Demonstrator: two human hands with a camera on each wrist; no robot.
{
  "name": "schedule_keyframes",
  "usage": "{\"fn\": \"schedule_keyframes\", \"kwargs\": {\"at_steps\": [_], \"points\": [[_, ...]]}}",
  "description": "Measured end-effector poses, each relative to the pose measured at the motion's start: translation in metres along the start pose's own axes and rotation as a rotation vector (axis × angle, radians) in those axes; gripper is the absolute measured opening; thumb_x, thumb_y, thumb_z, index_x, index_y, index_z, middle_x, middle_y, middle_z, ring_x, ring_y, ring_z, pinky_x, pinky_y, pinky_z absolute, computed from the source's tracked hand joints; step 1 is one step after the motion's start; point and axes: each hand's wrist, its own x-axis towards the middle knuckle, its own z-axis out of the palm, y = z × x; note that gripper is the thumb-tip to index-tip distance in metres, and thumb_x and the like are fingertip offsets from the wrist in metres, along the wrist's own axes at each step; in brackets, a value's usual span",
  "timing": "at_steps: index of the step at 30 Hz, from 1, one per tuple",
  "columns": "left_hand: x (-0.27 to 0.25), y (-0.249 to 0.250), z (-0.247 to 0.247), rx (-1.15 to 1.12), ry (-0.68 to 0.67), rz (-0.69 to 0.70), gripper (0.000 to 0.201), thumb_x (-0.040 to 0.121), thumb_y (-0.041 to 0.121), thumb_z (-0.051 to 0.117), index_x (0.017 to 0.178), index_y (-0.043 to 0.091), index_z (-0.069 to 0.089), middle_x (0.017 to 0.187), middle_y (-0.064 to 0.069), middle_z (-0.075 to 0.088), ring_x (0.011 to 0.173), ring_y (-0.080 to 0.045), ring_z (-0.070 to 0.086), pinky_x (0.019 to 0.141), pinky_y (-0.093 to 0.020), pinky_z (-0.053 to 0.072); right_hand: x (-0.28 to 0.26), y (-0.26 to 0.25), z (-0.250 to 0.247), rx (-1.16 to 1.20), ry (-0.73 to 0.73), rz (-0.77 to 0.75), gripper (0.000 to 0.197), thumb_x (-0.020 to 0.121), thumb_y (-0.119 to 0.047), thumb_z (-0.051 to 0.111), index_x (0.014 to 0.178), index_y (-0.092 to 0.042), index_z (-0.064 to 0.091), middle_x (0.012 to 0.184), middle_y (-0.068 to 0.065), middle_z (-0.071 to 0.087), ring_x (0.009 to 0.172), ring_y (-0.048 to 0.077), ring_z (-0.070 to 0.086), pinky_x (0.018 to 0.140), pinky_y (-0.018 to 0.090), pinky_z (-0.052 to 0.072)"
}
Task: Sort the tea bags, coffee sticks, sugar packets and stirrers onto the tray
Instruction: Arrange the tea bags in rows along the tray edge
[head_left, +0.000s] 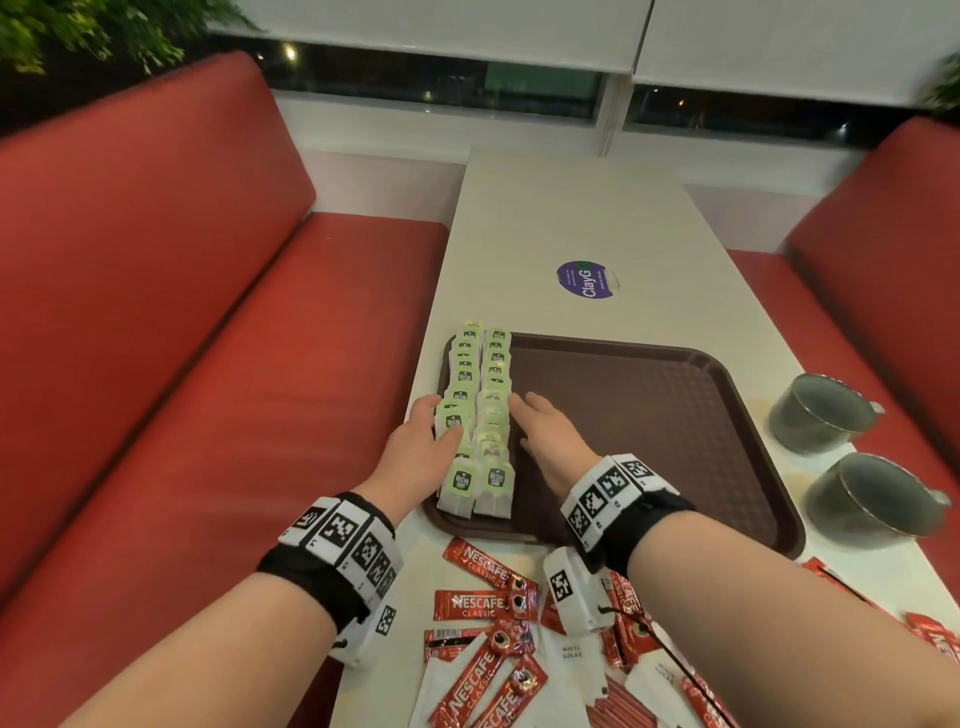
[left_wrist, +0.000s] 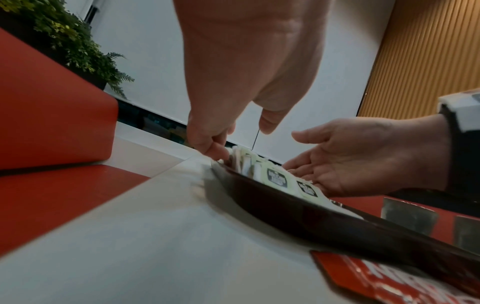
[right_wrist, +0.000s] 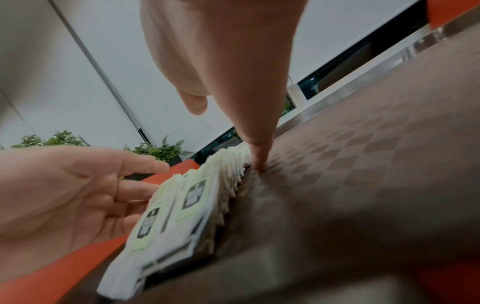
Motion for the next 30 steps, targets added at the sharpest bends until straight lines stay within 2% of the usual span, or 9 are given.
{"fn": "schedule_keyframes", "kwargs": {"at_steps": [3, 7, 9, 11, 14, 20, 23, 28, 30], "points": [[0.001, 0.001, 0.001, -0.043, -0.021, -0.002, 0.048, 0.098, 0.027, 0.047, 0.142, 0.020, 0.030, 0.139, -0.007, 0.049, 0.113, -0.015, 0.050, 0.086, -0.023, 0.037, 0.012, 0.001, 0.002, 0.082, -0.022, 0.005, 0.086, 0.086, -0.059, 0.048, 0.151, -0.013, 0.017, 0.155, 0.003, 0.030, 0.141, 0.020, 0.029, 0.117, 0.044, 0.024], [0.001, -0.002, -0.004, -0.044, -0.015, -0.027, 0.049, 0.098, 0.030, 0.046, 0.143, 0.018, 0.031, 0.145, -0.009, 0.042, 0.131, -0.022, 0.041, 0.099, -0.026, 0.033, 0.026, -0.003, 0.002, 0.065, -0.010, -0.012, 0.092, 0.079, -0.069, 0.045, 0.151, -0.017, 0.020, 0.154, -0.002, 0.030, 0.143, 0.021, 0.027, 0.117, 0.047, 0.023], [-0.001, -0.002, -0.007, -0.045, 0.013, -0.021, 0.045, 0.098, 0.030, 0.045, 0.140, 0.017, 0.036, 0.142, -0.007, 0.045, 0.130, -0.019, 0.041, 0.098, -0.024, 0.031, 0.043, 0.002, 0.001, 0.062, -0.023, 0.000, 0.105, 0.064, -0.080, 0.044, 0.149, -0.022, 0.026, 0.153, -0.005, 0.033, 0.141, 0.018, 0.031, 0.116, 0.046, 0.024], [-0.005, -0.003, -0.010, -0.055, 0.049, -0.001, 0.041, 0.098, 0.029, 0.046, 0.137, 0.017, 0.040, 0.137, -0.004, 0.049, 0.124, -0.016, 0.044, 0.096, -0.023, 0.031, 0.059, 0.009, 0.001, 0.064, -0.071, 0.001, 0.106, 0.057, -0.083, 0.045, 0.145, -0.025, 0.035, 0.147, -0.005, 0.044, 0.133, 0.016, 0.043, 0.113, 0.045, 0.030], [-0.012, -0.011, -0.017, -0.084, 0.095, -0.005, 0.036, 0.098, 0.030, 0.047, 0.132, 0.020, 0.045, 0.130, 0.000, 0.053, 0.114, -0.010, 0.046, 0.093, -0.023, 0.033, 0.049, -0.006, 0.007, 0.031, -0.074, 0.003, 0.093, 0.064, -0.078, 0.041, 0.138, -0.022, 0.044, 0.133, -0.003, 0.056, 0.120, 0.019, 0.055, 0.107, 0.046, 0.039], [-0.028, -0.027, -0.032, -0.121, 0.189, -0.045, 0.026, 0.096, 0.031, 0.049, 0.121, 0.025, 0.053, 0.115, 0.005, 0.059, 0.107, -0.010, 0.052, 0.085, -0.025, 0.037, 0.030, -0.043, 0.009, 0.027, 0.051, 0.077, 0.069, 0.097, -0.055, 0.029, 0.142, -0.003, 0.034, 0.146, 0.014, 0.040, 0.134, 0.031, 0.038, 0.112, 0.046, 0.029], [-0.039, -0.031, -0.039, -0.126, 0.208, -0.040, 0.022, 0.096, 0.029, 0.050, 0.117, 0.025, 0.056, 0.109, 0.009, 0.060, 0.103, -0.007, 0.054, 0.083, -0.022, 0.036, 0.026, -0.043, 0.005, 0.130, 0.004, 0.116, 0.063, 0.101, -0.046, 0.031, 0.143, 0.000, 0.033, 0.144, 0.014, 0.042, 0.134, 0.029, 0.039, 0.104, 0.035, 0.033], [-0.063, -0.045, -0.056, -0.102, 0.230, -0.042, 0.015, 0.094, 0.025, 0.054, 0.106, 0.027, 0.062, 0.093, 0.018, 0.059, 0.091, -0.007, 0.053, 0.079, -0.024, 0.037, 0.006, -0.047, -0.014, 0.121, 0.021, 0.112, 0.066, 0.099, -0.051, 0.034, 0.144, -0.002, 0.030, 0.148, 0.018, 0.034, 0.137, 0.028, 0.035, 0.112, 0.039, 0.029], [-0.077, -0.053, -0.067, -0.111, 0.237, -0.049, 0.013, 0.094, 0.025, 0.054, 0.104, 0.029, 0.062, 0.092, 0.017, 0.059, 0.088, -0.008, 0.053, 0.080, -0.027, 0.040, -0.012, -0.047, -0.034, 0.134, 0.002, 0.088, 0.063, 0.099, -0.045, 0.042, 0.145, -0.005, 0.029, 0.148, 0.014, 0.036, 0.137, 0.025, 0.036, 0.114, 0.037, 0.029]]}}
